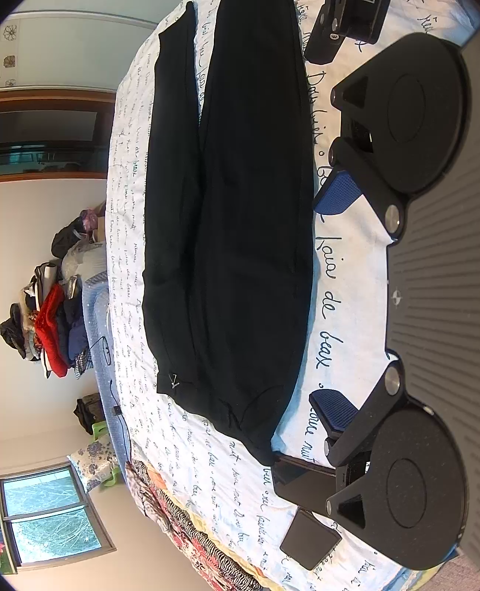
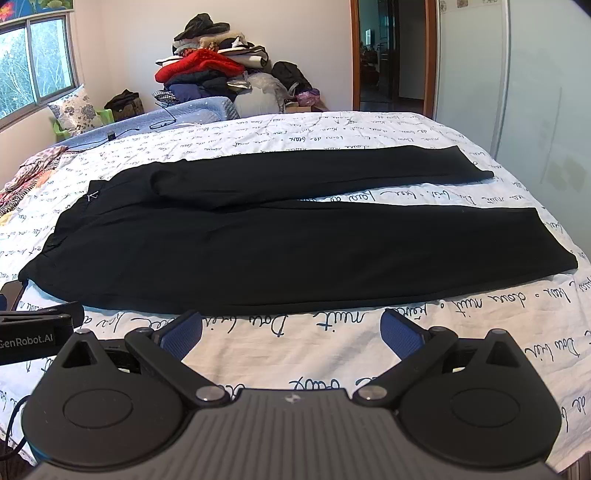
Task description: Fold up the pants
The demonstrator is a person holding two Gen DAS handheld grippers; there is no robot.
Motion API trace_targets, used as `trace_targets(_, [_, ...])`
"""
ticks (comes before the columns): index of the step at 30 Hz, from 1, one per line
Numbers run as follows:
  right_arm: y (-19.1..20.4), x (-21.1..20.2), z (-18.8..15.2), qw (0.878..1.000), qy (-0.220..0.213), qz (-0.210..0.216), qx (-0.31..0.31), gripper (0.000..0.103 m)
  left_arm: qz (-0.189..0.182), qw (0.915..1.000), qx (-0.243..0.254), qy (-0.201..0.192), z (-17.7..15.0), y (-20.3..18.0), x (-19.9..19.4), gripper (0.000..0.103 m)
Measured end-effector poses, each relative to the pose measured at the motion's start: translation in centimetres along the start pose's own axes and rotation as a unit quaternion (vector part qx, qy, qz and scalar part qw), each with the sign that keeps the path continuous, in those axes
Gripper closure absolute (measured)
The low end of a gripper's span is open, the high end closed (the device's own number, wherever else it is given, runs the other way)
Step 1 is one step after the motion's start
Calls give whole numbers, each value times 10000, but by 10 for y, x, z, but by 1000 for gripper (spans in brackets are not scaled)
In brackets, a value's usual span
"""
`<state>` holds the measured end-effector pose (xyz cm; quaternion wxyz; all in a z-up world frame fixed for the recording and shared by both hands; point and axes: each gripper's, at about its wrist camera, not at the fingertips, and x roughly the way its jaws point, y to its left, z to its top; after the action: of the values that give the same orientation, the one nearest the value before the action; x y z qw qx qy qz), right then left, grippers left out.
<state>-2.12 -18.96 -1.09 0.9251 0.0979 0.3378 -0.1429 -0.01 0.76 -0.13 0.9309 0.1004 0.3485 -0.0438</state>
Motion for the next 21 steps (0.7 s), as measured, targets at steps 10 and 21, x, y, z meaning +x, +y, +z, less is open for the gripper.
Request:
trace_targets(10, [1, -1, 1, 10000, 12, 27, -16, 0, 11, 10000, 9, 17, 2, -1, 3, 1])
trace_targets(21, [3, -4, 5, 10000, -42, 57, -30, 0, 52, 10000, 23, 12, 4, 1, 5, 1])
